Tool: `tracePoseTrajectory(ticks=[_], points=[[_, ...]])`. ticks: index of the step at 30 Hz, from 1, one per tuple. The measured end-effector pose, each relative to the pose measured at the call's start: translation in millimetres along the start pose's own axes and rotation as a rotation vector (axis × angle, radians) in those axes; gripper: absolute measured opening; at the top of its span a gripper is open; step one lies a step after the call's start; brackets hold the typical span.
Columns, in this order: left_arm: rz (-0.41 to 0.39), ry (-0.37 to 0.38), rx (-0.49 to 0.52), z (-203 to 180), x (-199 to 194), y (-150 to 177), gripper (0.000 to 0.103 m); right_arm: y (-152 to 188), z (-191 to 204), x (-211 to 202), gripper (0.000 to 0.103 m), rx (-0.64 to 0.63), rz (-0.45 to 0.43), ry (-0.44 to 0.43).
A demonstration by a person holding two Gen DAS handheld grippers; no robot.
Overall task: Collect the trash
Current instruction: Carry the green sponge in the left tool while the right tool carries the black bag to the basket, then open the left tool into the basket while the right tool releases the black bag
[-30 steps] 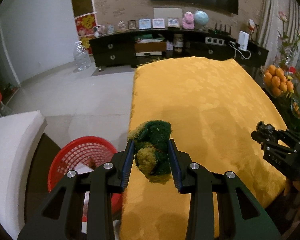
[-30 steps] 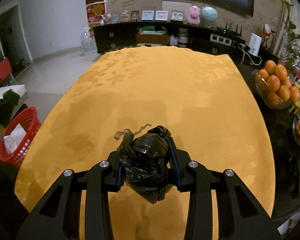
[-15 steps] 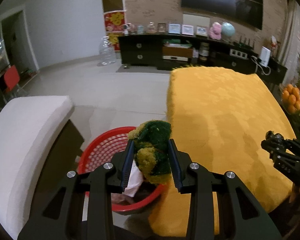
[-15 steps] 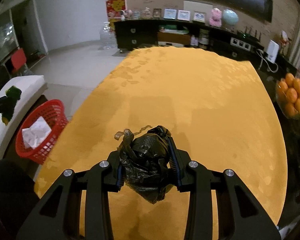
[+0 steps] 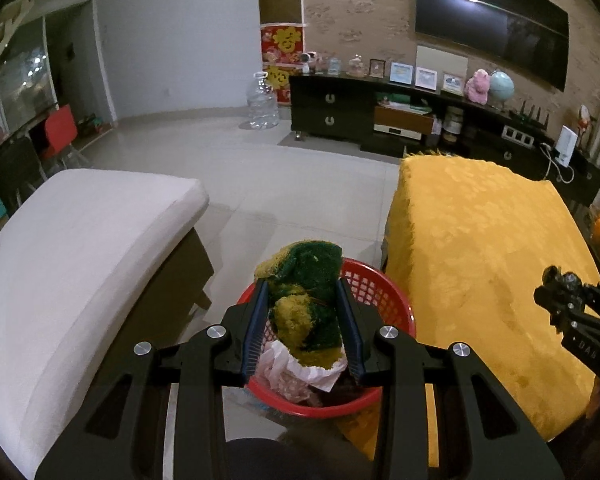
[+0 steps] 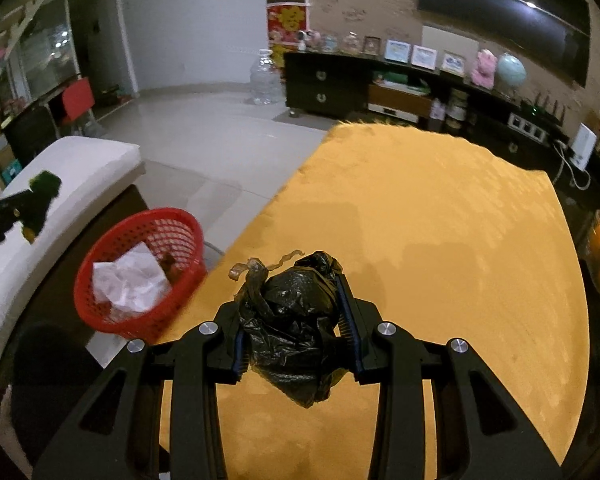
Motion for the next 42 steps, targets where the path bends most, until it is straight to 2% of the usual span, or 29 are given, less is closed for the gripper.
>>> tracePoseTrajectory(ticks=[24,33,42], points=[[0.06,-0.008,-0.112,32,19,19,0.033,-42,111,13,0.036,-0.112,-0.006,-0.167],[0.112,0.02,-0.137,34,42,28,0.033,-41,130,37,0.036,-0.125,0.063,-0.217],[0.189,0.082,-0.166,26,76,43,0.034,-29,142,66,0.038,-0.123,0.144,-0.238]])
Point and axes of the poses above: each gripper's, at about its wrist camera, not at the fingertips, and x roughly the way its jaws point, z to its left, y to its underside, the point moved 9 cm from there along x, roughly the way its jaws point, and after that the axes turned 12 degrees about x, right-handed, at the moved point
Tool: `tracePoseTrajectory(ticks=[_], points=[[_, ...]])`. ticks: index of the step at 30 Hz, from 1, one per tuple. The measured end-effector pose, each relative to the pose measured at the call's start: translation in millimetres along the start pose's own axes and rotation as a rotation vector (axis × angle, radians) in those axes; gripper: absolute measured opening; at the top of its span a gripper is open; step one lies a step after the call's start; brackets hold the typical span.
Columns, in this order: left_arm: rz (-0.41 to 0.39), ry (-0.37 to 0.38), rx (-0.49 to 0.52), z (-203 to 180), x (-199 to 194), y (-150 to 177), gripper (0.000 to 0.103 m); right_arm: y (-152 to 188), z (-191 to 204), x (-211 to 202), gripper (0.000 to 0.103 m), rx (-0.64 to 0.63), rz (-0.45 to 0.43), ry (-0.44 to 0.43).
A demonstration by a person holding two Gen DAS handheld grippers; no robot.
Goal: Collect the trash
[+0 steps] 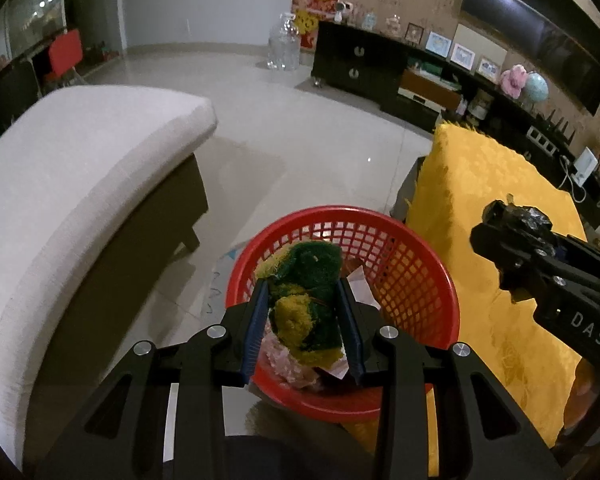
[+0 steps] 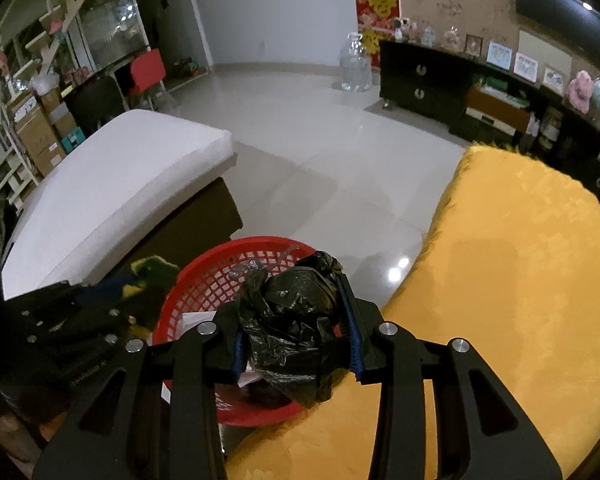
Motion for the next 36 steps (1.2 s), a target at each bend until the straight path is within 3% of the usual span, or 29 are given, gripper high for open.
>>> tracePoseTrajectory(ticks=[7,9,14,18,28,36], points=[[0.03,0.024,-0.011,1,13,5,0.04,1,7,13,0.064,0.039,0.042,-0.058],[0.028,0.028,-0.015,1,13,5,0.049,-1,8,12,0.068,0.064,0.047,-0.084],[0.005,0.02,-0.016,3,6,2,0.066,-5,5,4,0.07,0.1,0.042,-0.112],[-0.013,0.008,-0.033,8,-3,0,0.072,-8,-1,-8,0.074,0.11,0.014,-0.101],[-0.136,-0.166,0.002,21,-65,-13,0.087,-4,-13,-51,0.095,0.052,-0.119,0.0],[-0.201,-0.263,0.048,15,-108,-5,0.089,10,1,-83,0.096,-0.008,-0.178,0.002]])
Point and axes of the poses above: each gripper's, at about its wrist camera, not at the fingertips, and x roughly the way its jaws point, z to its left, y to its underside, the point moved 9 cm from there along x, roughly the way its jaws point, and after that the axes turned 12 degrees about x, right-handed, at the moved point
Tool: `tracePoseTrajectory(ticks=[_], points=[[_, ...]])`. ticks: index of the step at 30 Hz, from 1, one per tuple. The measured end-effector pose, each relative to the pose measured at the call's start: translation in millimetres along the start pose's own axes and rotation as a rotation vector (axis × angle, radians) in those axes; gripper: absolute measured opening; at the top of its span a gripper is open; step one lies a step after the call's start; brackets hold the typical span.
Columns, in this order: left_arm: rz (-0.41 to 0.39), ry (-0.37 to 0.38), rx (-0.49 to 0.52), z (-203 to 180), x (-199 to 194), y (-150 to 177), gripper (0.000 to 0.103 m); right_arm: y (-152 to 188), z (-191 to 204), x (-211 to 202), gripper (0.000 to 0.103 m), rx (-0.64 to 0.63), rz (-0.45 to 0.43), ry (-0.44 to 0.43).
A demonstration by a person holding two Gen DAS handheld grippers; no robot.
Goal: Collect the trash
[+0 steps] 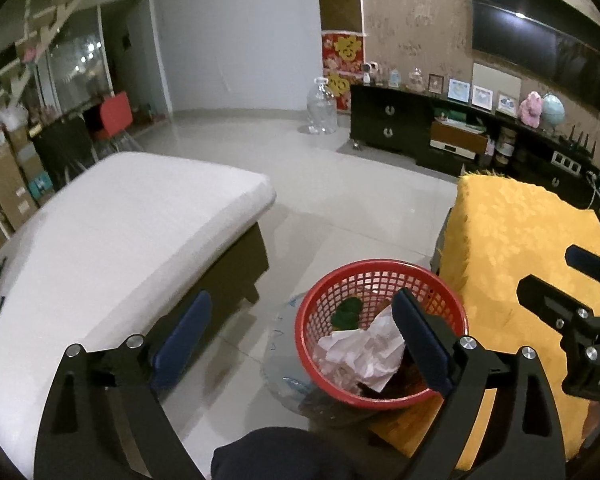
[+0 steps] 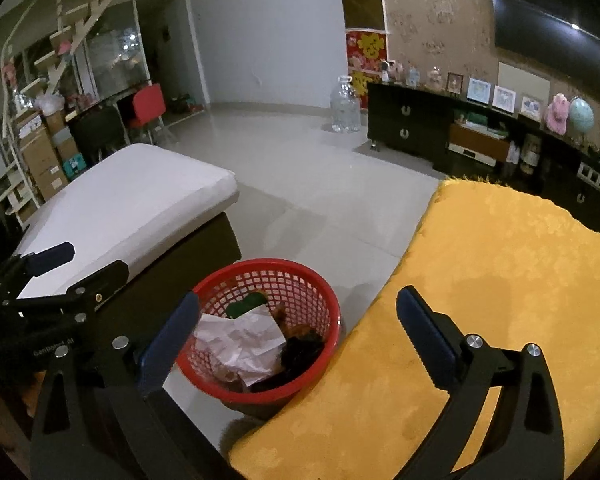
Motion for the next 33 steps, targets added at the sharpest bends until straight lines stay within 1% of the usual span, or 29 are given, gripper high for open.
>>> tracePoseTrajectory(ticks=[2,7,11,21,33], points=[[-0.006,-0.015,0.01,0,-9,3,0.089,0,1,-6,0.096,0.002,-0.003,0.005],[-0.011,-0.016,0.015,-1,-24,6,0.089,0,7,-20,0.096,0.011,-0.017,-0.017],[-0.02,-0.018,0.016,-1,-31,7,0.089,1,11,-30,0.096,0.013,-0.024,-0.03],[-0.052,-0.021,0.011,-4,-48,5,0.089,6,15,-53,0.096,0.003,-0.062,-0.026],[-0.056,-0.017,0.013,-6,-51,8,0.089,9,14,-63,0.096,0.0,-0.068,-0.031]])
Point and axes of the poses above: each gripper's, at about its wrist camera, not at the fingertips, and x roughly the way its jaws point, z to its left, y to its underside, the point moved 9 cm from there along x, roughly the way its jaws point, and after that the axes turned 12 degrees about x, right-handed, at the moved point
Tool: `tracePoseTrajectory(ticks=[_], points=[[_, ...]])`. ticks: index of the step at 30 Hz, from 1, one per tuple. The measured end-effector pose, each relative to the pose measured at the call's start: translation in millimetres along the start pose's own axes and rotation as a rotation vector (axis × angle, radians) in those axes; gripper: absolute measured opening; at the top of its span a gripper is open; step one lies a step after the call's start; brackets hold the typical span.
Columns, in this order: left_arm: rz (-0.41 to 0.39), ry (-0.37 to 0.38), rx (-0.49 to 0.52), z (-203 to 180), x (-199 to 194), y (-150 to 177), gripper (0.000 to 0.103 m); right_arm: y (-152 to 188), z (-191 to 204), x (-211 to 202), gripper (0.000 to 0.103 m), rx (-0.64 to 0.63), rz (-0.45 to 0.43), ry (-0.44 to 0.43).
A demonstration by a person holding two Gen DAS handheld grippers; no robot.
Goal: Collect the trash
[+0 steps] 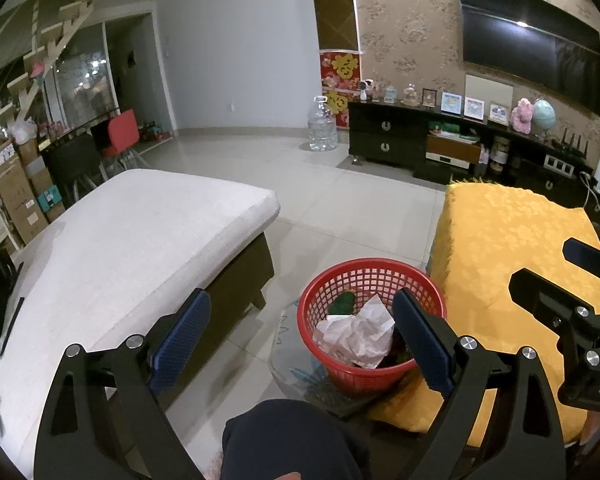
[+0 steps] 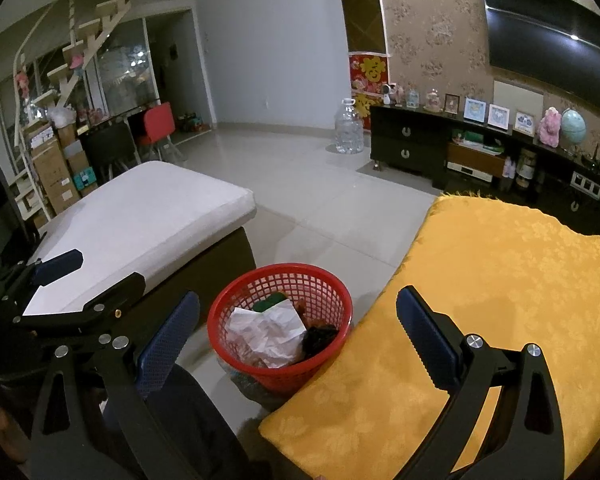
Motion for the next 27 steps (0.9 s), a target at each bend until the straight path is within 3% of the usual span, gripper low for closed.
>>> tracePoseTrajectory(ticks=[27], points=[[0.004,0.0,0.001,0.0,-1.7,0.9,0.089,2.8,0.6,-3.6,0.096,0.0,0.003,-0.005]])
Point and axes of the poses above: each gripper's, at about its wrist camera, not at the fingertips, and x roughly the way its jaws point, z to its left, y to its underside, the point moved 9 cm from there along x, roughly the way its jaws point, and after that the axes turned 12 degrees about x, right-handed, at the moved point
